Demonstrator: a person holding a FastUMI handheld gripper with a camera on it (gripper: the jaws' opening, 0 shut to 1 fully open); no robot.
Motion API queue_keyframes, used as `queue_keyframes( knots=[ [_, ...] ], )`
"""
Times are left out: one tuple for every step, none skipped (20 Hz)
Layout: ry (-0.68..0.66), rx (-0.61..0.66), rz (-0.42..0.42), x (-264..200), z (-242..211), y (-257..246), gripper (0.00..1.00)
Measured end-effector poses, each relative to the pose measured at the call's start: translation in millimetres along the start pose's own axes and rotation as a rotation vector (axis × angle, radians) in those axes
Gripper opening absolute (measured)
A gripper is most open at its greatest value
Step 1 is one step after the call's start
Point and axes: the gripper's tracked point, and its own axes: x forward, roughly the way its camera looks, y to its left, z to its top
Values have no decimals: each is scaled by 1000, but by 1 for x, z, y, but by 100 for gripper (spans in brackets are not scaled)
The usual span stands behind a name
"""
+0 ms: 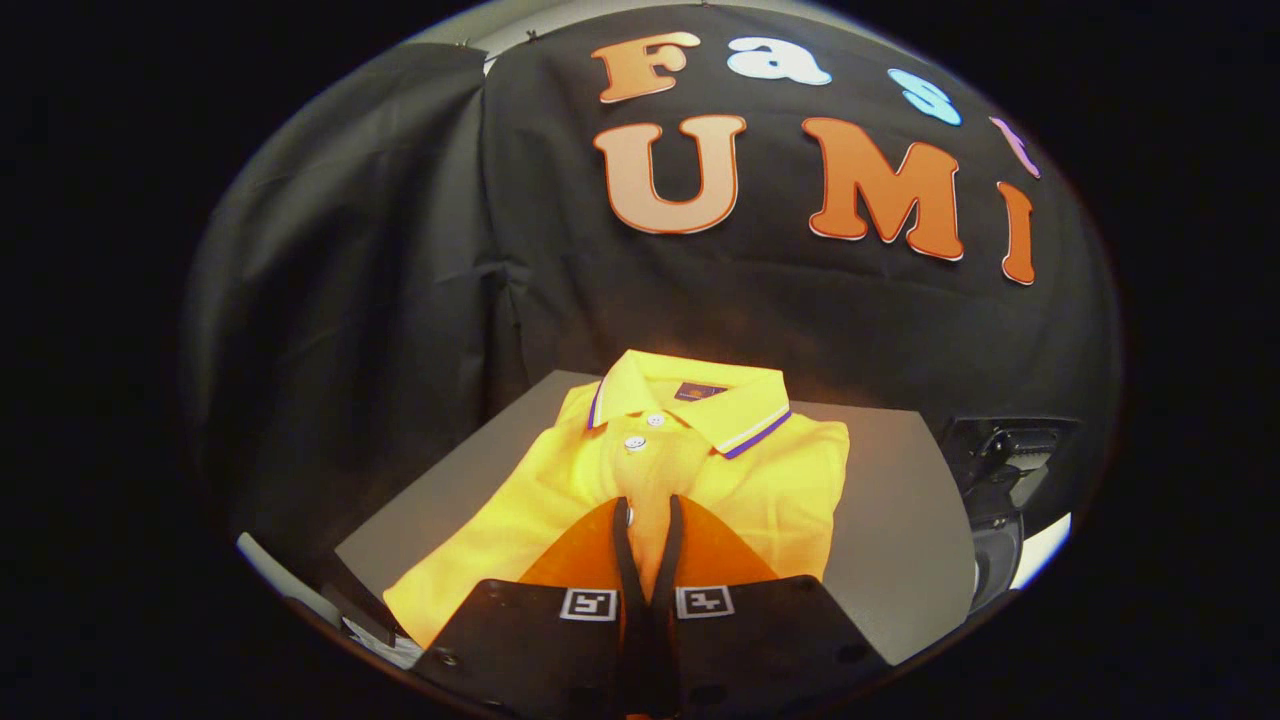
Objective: Put the clothes into the washing machine and then close the washing machine lid.
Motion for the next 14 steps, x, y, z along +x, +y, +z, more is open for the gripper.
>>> queue_keyframes(
  knots=[
    [-36, 11, 15, -6, 8, 1, 8],
    [-73, 16, 29, -15, 16, 3, 8],
    [-110, 21, 40, -25, 24, 3, 8],
    [-149, 21, 46, -34, 33, 4, 8],
    [-181, 16, 44, -44, 41, 6, 8],
    [-213, 13, 32, -55, 50, 4, 8],
    [-235, 11, 28, -66, 59, 2, 7],
    [-249, 11, 22, -79, 64, -1, 8],
    [-270, 17, 13, -90, 68, -5, 8],
    [-284, 20, 12, -101, 73, -10, 8],
    [-299, 19, 11, -111, 77, -15, 7],
    [-314, 19, 6, -120, 82, -23, 7],
    [-329, 17, 8, -132, 87, -30, 8],
    [-351, 14, 11, -142, 93, -37, 7]
  ],
)
